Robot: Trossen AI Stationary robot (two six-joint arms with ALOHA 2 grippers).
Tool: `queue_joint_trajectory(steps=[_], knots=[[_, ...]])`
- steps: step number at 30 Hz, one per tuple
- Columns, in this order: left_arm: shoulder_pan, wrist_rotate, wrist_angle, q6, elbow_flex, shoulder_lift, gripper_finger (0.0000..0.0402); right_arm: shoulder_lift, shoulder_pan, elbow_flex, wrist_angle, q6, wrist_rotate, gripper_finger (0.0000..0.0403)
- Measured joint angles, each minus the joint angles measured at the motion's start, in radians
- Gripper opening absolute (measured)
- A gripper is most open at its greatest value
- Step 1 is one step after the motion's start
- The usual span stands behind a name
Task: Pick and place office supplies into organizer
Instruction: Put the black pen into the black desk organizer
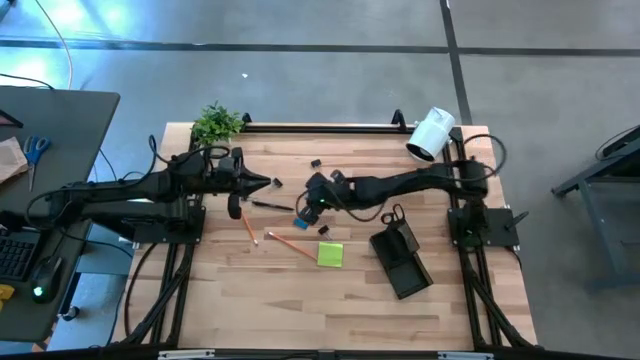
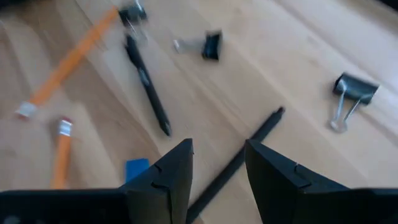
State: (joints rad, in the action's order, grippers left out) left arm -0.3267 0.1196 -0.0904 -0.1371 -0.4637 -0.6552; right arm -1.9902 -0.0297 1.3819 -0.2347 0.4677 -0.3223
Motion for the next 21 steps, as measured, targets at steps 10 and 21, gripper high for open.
queue_joint_trajectory(steps=[10,21], knots=[[0.000,0.003,0.012,0.007,0.000,0.000,0.0019,-0.198,-0.051,0.141,-0.108,0.052,0.044,0.0139],[0.000,0.003,0.012,0.024,0.000,0.000,0.0019,-0.227,-0.059,0.125,-0.108,0.089,0.014,0.0138]])
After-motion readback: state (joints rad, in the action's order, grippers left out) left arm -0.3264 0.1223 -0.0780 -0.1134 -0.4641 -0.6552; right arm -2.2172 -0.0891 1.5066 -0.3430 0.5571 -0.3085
